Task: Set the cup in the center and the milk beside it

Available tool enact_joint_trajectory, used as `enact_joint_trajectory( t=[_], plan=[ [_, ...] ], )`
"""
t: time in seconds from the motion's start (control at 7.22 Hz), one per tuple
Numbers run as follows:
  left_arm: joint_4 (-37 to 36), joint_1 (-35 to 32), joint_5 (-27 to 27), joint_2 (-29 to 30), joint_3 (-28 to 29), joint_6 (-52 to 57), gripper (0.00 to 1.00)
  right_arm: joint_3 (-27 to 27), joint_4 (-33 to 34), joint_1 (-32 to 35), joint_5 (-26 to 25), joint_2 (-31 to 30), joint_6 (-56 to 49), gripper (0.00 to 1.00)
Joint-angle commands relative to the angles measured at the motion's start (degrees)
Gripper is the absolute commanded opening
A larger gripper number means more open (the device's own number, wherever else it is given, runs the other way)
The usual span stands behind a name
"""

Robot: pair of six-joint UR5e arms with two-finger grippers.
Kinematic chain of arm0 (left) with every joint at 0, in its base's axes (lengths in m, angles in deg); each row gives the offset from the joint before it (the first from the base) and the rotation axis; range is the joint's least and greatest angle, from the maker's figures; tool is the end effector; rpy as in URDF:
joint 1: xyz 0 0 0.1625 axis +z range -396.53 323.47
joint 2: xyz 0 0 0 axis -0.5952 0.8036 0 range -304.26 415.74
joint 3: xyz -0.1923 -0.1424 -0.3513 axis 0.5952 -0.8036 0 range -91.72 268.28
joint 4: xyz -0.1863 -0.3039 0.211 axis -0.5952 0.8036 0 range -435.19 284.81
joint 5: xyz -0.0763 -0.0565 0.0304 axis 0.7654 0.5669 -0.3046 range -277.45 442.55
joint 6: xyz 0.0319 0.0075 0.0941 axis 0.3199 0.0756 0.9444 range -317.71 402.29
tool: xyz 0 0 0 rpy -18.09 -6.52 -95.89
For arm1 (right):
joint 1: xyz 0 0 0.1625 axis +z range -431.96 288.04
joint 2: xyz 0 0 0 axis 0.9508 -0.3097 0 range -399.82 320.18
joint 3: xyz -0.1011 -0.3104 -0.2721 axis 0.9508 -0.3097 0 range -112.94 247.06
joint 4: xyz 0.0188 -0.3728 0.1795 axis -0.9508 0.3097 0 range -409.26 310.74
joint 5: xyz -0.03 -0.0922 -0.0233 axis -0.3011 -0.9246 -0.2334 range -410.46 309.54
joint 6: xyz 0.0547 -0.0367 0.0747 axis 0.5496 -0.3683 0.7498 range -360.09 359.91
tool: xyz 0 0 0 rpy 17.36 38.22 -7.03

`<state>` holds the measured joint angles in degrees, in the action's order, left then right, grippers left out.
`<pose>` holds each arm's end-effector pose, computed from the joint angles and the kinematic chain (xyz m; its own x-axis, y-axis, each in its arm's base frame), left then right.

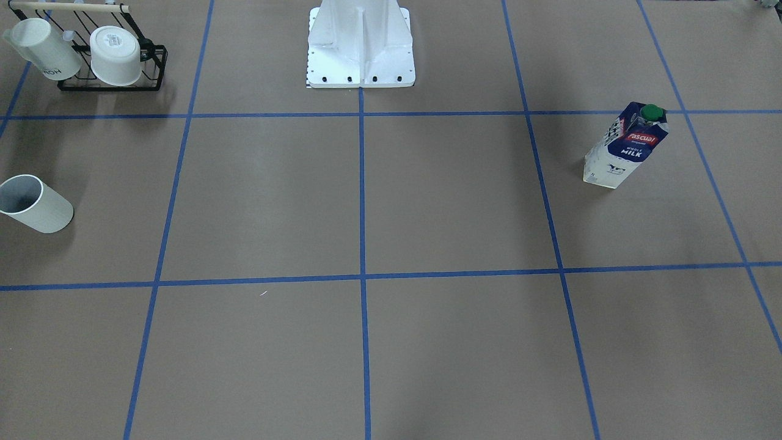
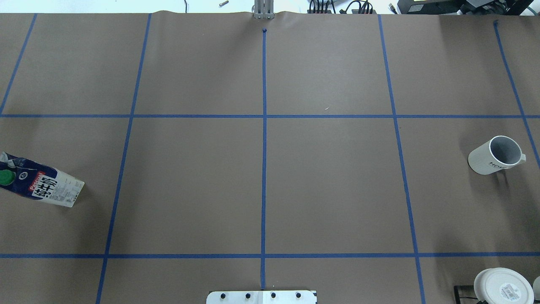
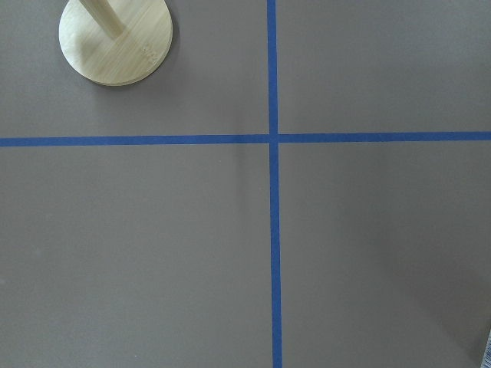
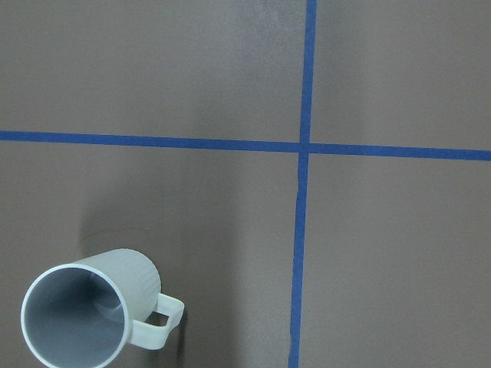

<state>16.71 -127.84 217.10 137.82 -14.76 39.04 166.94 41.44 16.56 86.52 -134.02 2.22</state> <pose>-0.0734 -0.4381 0.6067 0.7119 0.0131 -0.7021 0.0632 0.9946 0.0825 0.0485 -0.4657 0.6065 0.6809 -0.0409 0.7313 -0.0018 0.9983 0.0575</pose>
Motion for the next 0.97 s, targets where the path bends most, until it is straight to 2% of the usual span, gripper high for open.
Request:
enact_joint_trajectory(
  t=[0.0, 0.83],
  plan=[
    [-0.1, -0.1, 0.4, -0.2, -0.2, -0.1, 0.99, 0.2, -0.2, 0.0, 0.1, 0.1, 0.2, 1.00],
    [0.4, 0.0, 0.4, 0.2, 2.7, 0.3, 0.99, 0.2, -0.1, -0.3, -0.3, 0.4, 1.5, 1.00]
  ],
)
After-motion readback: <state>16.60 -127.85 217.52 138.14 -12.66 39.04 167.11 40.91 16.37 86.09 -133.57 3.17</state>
